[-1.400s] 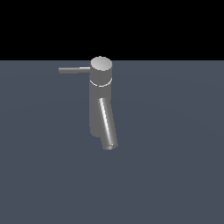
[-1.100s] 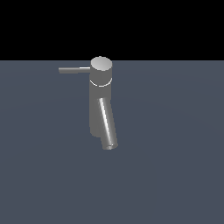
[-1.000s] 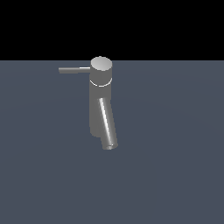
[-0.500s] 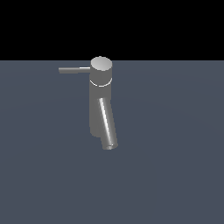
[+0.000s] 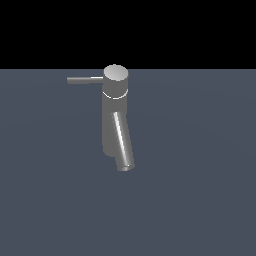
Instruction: Turn on the faucet by rotating a designated handle.
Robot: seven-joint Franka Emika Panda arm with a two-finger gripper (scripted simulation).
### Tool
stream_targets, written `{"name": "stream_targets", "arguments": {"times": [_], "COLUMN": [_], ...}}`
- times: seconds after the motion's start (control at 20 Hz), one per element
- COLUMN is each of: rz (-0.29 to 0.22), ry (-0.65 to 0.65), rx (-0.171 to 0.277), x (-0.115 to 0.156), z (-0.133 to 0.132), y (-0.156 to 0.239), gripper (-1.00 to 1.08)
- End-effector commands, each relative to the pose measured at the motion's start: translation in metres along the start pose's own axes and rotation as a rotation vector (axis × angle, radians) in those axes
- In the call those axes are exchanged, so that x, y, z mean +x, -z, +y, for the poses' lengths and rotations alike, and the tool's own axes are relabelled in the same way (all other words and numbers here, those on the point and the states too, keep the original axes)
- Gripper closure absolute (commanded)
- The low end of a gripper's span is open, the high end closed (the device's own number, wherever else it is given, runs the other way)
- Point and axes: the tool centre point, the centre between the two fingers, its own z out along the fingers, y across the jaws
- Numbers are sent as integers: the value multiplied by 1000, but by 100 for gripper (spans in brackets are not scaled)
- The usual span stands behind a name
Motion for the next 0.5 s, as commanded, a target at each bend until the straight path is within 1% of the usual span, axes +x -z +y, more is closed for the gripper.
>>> {"name": "stream_targets", "arguments": {"times": [0.0, 0.45], "rz": [19, 83], "ry": [-64, -267], "rx": [22, 93], "x": [2, 16], "z": [-7, -30], "y": [-13, -53], "gripper": [108, 108]}}
